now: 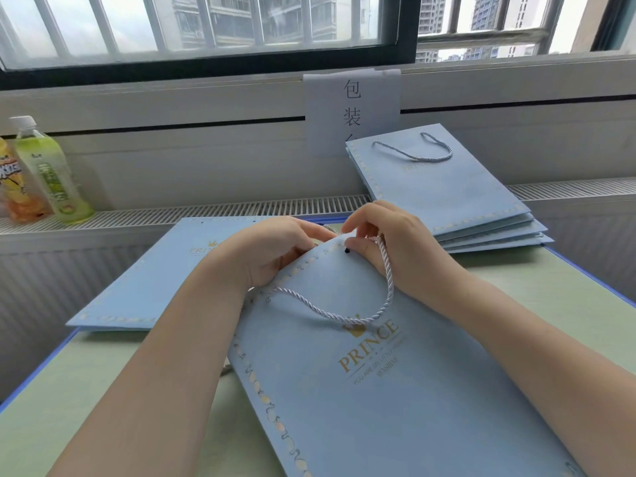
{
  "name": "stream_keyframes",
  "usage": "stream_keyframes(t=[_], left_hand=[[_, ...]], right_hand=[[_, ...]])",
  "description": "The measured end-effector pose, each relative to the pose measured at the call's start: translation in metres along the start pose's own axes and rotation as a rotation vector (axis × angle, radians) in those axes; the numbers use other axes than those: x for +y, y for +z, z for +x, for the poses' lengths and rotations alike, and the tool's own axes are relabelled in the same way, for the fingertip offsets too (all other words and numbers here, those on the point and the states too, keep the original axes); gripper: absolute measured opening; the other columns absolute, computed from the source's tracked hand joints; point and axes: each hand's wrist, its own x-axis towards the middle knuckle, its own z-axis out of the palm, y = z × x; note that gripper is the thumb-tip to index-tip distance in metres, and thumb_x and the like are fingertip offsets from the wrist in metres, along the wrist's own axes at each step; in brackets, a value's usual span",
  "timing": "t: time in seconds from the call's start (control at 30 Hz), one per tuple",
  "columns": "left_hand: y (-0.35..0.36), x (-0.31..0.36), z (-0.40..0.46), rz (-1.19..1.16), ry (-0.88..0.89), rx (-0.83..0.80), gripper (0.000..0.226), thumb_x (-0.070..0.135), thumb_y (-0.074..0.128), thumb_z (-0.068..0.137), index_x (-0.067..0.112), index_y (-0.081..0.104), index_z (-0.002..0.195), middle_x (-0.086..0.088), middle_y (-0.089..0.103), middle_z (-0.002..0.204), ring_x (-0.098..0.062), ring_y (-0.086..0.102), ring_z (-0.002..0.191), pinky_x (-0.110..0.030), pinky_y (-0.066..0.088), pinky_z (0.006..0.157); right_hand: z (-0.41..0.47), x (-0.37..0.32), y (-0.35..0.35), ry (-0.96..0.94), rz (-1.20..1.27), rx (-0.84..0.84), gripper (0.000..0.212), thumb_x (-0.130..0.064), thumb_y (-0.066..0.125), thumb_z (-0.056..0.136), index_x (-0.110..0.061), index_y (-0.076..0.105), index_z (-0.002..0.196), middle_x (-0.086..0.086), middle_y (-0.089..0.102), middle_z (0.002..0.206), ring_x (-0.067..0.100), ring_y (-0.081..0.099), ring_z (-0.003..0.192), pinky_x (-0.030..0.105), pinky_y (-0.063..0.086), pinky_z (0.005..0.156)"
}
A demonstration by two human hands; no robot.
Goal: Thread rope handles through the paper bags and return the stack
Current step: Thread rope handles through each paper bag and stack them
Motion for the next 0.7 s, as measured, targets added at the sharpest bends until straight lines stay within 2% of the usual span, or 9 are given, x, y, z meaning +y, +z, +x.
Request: stream_keyframes(t=[0.17,0.3,0.43,0.57,0.7], left_hand=[[-0.0063,-0.0051,0.0018,0.040,0.008,-0.048,0.033,-0.007,0.051,0.086,0.012,0.076,0.097,-0.019,0.065,0.098,-0.022,0.054,0.070,-0.027,0.045,0.059],[-0.0042,-0.0059,0.0003,0.005,0.013,-0.073,0.022,0.002,0.062,0.078,0.007,0.075,0.095,-0.014,0.072,0.086,-0.019,0.067,0.059,-0.026,0.055,0.055],[-0.0029,-0.0061,0.0006,0.072,-0.006,-0.063,0.021,-0.001,0.055,0.088,0.004,0.075,0.087,-0.014,0.070,0.078,-0.020,0.066,0.055,-0.026,0.055,0.053],[-0.0028,-0.0060,0.0000,0.124,-0.036,-0.057,0.020,-0.002,0.055,0.089,-0.007,0.065,0.106,-0.020,0.065,0.092,-0.022,0.064,0.059,-0.027,0.054,0.056],[-0.0006,-0.0052,-0.0021,0.114,-0.065,-0.087,0.027,0.001,0.056,0.088,-0.009,0.061,0.113,-0.020,0.065,0.094,-0.022,0.065,0.062,-0.027,0.055,0.058]], right_hand=[[-0.0002,-0.0023,-0.0043,0.067,0.034,-0.040,0.014,-0.020,0.070,0.084,-0.019,0.056,0.079,-0.007,0.056,0.074,0.001,0.050,0.070,0.011,0.036,0.063],[-0.0007,-0.0053,-0.0039,0.068,0.053,-0.043,0.013,-0.020,0.069,0.084,-0.017,0.057,0.080,-0.007,0.058,0.074,0.002,0.051,0.070,0.010,0.037,0.063],[-0.0014,-0.0057,-0.0057,0.066,0.069,-0.077,0.010,-0.022,0.066,0.087,-0.017,0.059,0.082,-0.006,0.060,0.076,0.004,0.053,0.072,0.013,0.038,0.065],[-0.0014,-0.0051,-0.0069,0.110,0.121,-0.109,0.011,-0.025,0.060,0.090,-0.024,0.055,0.081,-0.012,0.056,0.072,-0.002,0.050,0.066,0.010,0.039,0.063],[0.0005,-0.0061,-0.0098,0.162,0.237,-0.112,0.009,-0.025,0.064,0.088,-0.024,0.059,0.080,-0.003,0.059,0.069,0.001,0.046,0.059,0.011,0.038,0.060]])
